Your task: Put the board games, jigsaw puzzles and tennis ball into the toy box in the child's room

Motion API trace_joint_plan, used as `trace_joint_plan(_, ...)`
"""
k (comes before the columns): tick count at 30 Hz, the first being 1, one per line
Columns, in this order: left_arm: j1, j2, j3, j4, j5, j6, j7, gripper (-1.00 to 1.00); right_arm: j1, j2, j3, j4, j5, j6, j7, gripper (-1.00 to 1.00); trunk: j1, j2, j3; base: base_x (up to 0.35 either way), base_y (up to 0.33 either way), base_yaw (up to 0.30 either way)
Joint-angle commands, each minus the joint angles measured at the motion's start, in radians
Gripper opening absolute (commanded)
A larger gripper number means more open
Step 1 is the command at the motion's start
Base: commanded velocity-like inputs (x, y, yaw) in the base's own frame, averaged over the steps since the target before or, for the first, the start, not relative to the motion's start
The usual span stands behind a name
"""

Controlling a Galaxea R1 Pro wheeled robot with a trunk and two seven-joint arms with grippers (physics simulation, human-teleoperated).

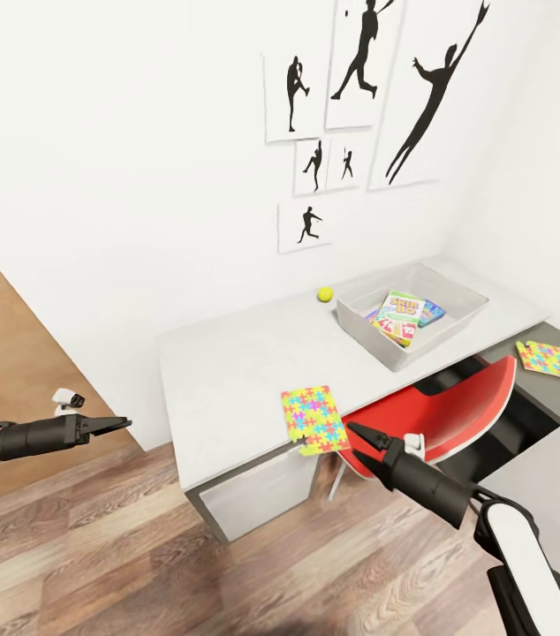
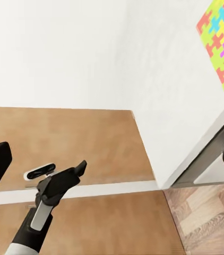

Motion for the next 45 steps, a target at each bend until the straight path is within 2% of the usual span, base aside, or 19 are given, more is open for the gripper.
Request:
trace_joint_plan(1, -0.001, 0.002, -0.006, 0.001, 0.006, 0.011, -0.003, 1.00, -0.001, 0.000, -0.003, 0.000, 0.013, 0.004, 0.018, 1.00, 0.001, -0.002, -0.002, 0.000, 0.000, -0.003)
trace_joint_plan(5, -0.001, 0.005, -0.006, 0.003, 0.006, 0.011, -0.003, 1.00, -0.001, 0.000, -0.014, 0.001, 0.018, 0.002, 0.043, 1.00, 0.001, -0.002, -0.002, 0.000, 0.000, -0.001)
trace_joint_plan(14, -0.001, 0.008, -0.006, 0.006, 0.006, 0.012, -0.003, 1.00, -0.001, 0.000, -0.030, 0.001, 0.019, 0.002, 0.053, 1.00, 0.001, -0.002, -0.002, 0.000, 0.000, 0.000)
trace_joint_plan(15, -0.001, 0.008, -0.006, 0.006, 0.006, 0.012, -0.003, 1.00, -0.001, 0.000, -0.035, 0.001, 0.019, 0.002, 0.053, 1.00, 0.001, -0.002, -0.002, 0.000, 0.000, 0.000)
trace_joint_plan(16, -0.001, 0.008, -0.006, 0.006, 0.007, 0.012, -0.003, 1.00, -0.001, 0.000, -0.066, 0.000, 0.018, 0.003, 0.057, 1.00, 0.001, -0.002, -0.002, 0.000, 0.000, 0.000)
trace_joint_plan(19, -0.001, 0.007, -0.006, 0.007, 0.008, 0.012, -0.003, 1.00, -0.001, 0.000, -0.075, 0.001, 0.018, 0.003, 0.066, 1.00, 0.001, -0.002, -0.002, 0.000, 0.000, 0.000)
trace_joint_plan(38, -0.001, 0.009, -0.005, 0.007, 0.009, 0.013, -0.003, 1.00, -0.001, 0.001, -0.081, 0.001, 0.018, 0.001, 0.080, 1.00, 0.001, -0.002, -0.001, -0.037, -0.018, 0.000)
trace_joint_plan(45, -0.001, 0.008, -0.007, 0.007, 0.007, 0.013, -0.003, 1.00, 0.000, 0.000, -0.082, 0.001, 0.018, 0.001, 0.081, 1.00, 0.001, -0.002, 0.007, -0.075, -0.080, 0.000)
